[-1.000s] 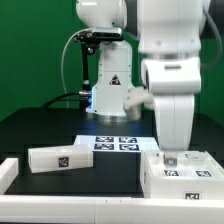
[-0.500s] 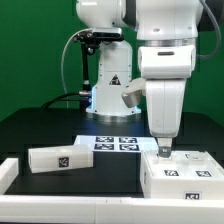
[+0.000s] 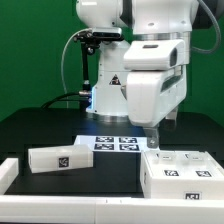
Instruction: Assemble cabinet
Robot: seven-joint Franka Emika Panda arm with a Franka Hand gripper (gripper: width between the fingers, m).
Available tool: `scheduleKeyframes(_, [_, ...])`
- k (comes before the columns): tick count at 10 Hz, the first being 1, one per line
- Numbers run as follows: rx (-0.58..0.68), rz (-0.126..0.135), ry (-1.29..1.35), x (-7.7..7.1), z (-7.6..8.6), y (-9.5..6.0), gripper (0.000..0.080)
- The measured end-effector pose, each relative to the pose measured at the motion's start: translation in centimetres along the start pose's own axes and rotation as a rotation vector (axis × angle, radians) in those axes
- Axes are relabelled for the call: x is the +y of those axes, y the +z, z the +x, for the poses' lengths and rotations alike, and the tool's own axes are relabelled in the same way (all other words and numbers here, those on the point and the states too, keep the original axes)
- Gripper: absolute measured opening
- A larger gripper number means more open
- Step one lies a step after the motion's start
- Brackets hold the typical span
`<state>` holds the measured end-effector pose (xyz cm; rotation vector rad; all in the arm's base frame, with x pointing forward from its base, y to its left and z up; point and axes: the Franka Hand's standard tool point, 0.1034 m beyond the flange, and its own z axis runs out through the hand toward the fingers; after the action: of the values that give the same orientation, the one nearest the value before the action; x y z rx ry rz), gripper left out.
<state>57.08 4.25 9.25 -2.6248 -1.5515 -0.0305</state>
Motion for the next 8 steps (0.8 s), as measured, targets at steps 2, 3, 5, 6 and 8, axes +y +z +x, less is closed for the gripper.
scheduleKeyframes(2, [0.001, 0.02, 0.102, 0.3, -0.1, -0.1, 0.0797])
scheduleKeyframes(3, [0.0, 0.022, 0.193, 0.2, 0.0, 0.0, 0.0797])
scheduleKeyframes(5, [0.054, -0.052, 0.447, -0.2, 0.3, 0.1, 0.0797])
scheduleKeyframes(6, [0.077, -0.075, 0.558, -1.4, 0.4, 0.5, 0.0797])
scheduleKeyframes(8, [0.124, -0.093, 0.769, -2.5, 1.0, 1.4, 0.0797])
